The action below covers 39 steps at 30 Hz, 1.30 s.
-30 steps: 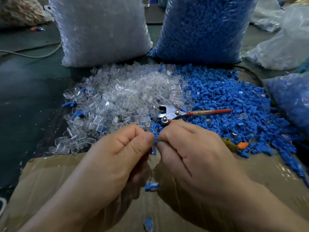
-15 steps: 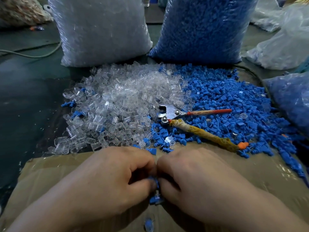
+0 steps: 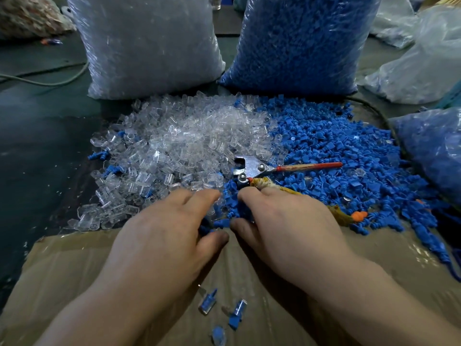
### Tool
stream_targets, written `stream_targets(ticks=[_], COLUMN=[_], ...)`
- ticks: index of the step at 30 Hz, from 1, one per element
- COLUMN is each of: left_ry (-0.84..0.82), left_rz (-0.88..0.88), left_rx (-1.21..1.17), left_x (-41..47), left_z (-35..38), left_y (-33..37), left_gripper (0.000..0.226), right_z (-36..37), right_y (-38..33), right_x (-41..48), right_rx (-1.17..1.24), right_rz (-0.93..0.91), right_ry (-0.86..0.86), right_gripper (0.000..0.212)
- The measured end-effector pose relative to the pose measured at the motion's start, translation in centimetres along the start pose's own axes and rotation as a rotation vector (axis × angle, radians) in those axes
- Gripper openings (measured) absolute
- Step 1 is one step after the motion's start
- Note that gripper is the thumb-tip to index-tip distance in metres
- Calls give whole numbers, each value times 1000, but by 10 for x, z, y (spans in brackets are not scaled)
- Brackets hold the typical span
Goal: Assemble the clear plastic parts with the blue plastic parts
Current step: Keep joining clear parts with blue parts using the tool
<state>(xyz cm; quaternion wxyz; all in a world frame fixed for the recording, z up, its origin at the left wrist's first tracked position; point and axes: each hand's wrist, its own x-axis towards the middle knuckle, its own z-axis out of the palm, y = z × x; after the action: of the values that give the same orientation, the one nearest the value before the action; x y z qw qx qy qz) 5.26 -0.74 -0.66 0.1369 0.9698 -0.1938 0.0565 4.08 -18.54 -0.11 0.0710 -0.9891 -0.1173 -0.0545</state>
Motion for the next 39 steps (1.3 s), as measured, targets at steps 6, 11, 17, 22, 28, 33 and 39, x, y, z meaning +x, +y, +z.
stream_targets(ticks=[6,11,17,22,28,33,39], left_ry=[16,32,60,192,270,249,268], left_rz=[-39,-36,-29,-44,-12,30,37], left_rx=[-75,-167,-234,-291,-482,-580,-600], left_x=[2,2,2,-1,-5,-4,-4], left_z=[1,1,5,3,9,9,7], left_y=[4,4,3,5,7,12,14], left_gripper=[39,31,38,68,48,32,26], right_z=[2,4,2,-7,-15,-15,-12], right_y=[3,10,18,18,16,11,6], right_x=[4,2,4,7,11,9,7], right_rx=[70,227,640,1724,2285,2089,2133], right_rz=[-32,-1,236,466,461,431,317], right_ry=[52,106,71,-150,-430,-472,-467], right_gripper=[13,13,17,4,14,24,35])
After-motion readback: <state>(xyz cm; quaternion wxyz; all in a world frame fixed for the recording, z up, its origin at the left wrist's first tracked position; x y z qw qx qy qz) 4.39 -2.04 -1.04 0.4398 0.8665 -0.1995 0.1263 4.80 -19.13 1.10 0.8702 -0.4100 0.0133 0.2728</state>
